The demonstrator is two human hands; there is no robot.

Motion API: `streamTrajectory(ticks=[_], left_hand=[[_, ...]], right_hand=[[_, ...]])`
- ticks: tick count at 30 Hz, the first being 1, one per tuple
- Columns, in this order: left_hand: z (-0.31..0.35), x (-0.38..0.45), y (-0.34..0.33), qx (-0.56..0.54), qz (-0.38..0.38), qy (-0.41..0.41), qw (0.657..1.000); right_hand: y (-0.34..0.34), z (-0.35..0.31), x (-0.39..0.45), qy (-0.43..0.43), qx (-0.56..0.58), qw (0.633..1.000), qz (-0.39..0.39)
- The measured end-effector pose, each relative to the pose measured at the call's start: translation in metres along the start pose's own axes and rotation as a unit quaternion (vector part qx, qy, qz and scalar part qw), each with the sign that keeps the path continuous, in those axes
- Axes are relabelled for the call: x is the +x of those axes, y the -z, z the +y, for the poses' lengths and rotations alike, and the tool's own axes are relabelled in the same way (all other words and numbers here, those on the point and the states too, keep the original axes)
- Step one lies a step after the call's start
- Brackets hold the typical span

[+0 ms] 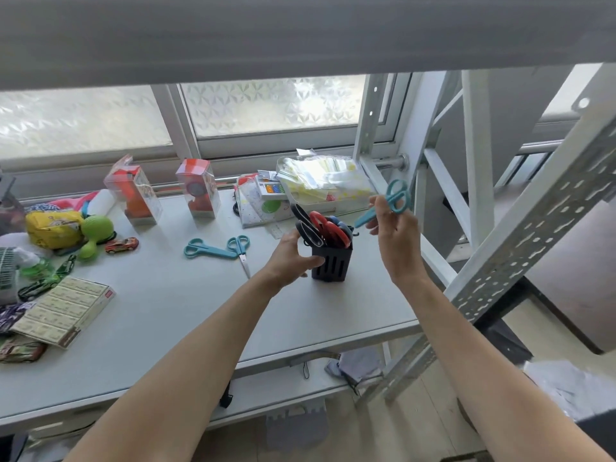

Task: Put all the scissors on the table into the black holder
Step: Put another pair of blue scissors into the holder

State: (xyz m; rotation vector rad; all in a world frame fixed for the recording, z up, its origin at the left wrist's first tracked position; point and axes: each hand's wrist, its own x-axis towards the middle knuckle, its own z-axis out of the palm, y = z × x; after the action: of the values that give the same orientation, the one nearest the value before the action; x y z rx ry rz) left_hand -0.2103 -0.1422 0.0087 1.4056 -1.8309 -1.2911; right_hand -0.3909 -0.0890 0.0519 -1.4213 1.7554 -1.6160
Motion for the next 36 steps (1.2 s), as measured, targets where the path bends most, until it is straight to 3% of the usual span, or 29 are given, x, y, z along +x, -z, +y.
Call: streamTrajectory(ticks=[9,13,23,28,32,36], left_hand=[[0.005,0.005,-0.008,-0.018,0.004,-0.003,1.000],[0.004,0.004,-0.012,-0.045,0.013,-0.014,0.999],[0.006,0.001,-0.017,-0.060,0.037,-0.018,0.997],[0.004,-0.001,-0.018,-0.065,0.043,-0.018,0.997],[0.005,-0.001,-0.018,-0.073,0.044,-0.018,0.996],[0.004,-0.001,-0.017,-0.072,0.037,-0.014,0.997]], right_hand=[[-0.023,0.023,0.020,0.027,-0.176,0.979,-0.099],[-0.021,0.018,0.016,0.033,-0.132,0.986,-0.095],[-0.023,0.005,0.028,0.020,-0.192,0.972,-0.132],[-0.022,0.002,0.027,0.005,-0.179,0.980,-0.088],[-0.032,0.007,0.006,0.037,-0.233,0.965,-0.114],[-0.037,0.008,0.002,0.040,-0.228,0.970,-0.079]])
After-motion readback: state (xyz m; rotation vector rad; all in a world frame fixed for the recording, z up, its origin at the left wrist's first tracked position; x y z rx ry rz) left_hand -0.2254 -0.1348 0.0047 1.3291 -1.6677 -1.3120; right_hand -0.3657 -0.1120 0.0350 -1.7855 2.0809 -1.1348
